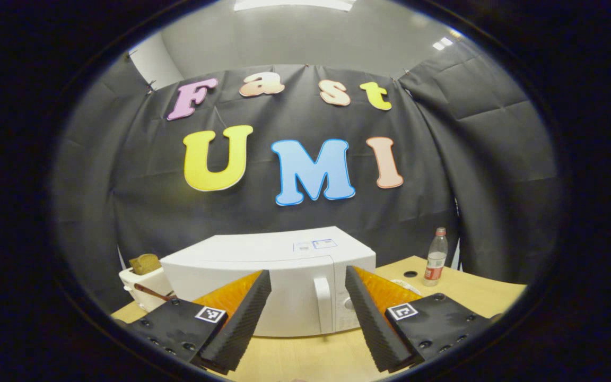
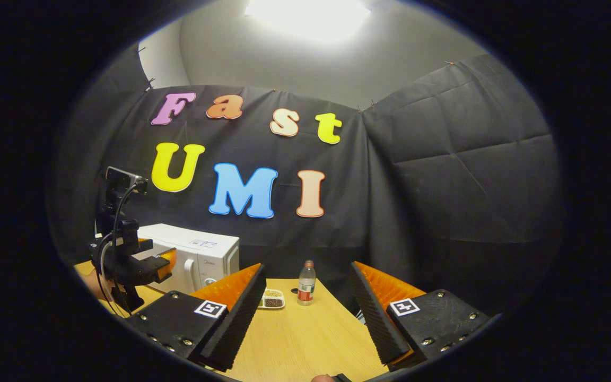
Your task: Open the microwave oven with the left hand, put the food in, and close the microwave oven.
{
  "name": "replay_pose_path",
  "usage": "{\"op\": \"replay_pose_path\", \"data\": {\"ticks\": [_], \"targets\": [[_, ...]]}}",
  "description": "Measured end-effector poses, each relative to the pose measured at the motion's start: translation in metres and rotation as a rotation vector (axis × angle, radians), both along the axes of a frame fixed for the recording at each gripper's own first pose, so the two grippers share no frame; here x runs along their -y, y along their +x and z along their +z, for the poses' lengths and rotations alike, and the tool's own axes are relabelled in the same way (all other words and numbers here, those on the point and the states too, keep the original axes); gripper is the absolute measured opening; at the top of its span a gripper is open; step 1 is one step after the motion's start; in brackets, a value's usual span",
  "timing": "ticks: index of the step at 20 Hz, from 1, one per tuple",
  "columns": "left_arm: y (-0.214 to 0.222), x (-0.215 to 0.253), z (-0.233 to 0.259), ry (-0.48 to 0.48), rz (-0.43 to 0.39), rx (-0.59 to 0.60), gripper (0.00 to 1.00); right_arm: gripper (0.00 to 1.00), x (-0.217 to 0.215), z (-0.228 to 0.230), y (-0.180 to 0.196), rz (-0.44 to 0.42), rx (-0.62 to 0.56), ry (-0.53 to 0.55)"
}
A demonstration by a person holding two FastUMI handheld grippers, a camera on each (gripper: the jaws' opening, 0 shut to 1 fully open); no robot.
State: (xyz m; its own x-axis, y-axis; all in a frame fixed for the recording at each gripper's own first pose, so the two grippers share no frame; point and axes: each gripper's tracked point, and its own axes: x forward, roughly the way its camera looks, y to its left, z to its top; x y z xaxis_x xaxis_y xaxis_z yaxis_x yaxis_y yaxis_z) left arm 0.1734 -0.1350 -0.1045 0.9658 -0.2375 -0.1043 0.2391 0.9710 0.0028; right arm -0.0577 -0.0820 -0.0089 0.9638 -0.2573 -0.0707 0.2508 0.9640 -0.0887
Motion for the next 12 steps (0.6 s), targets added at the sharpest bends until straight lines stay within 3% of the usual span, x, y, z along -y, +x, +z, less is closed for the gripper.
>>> {"op": "replay_pose_path", "data": {"ticks": [12], "targets": [[0.061, 0.038, -0.111, 0.081, -0.004, -0.237, 0.95, 0.96, 0.031, -0.01, -0.015, -0.071, -0.06, -0.01]]}}
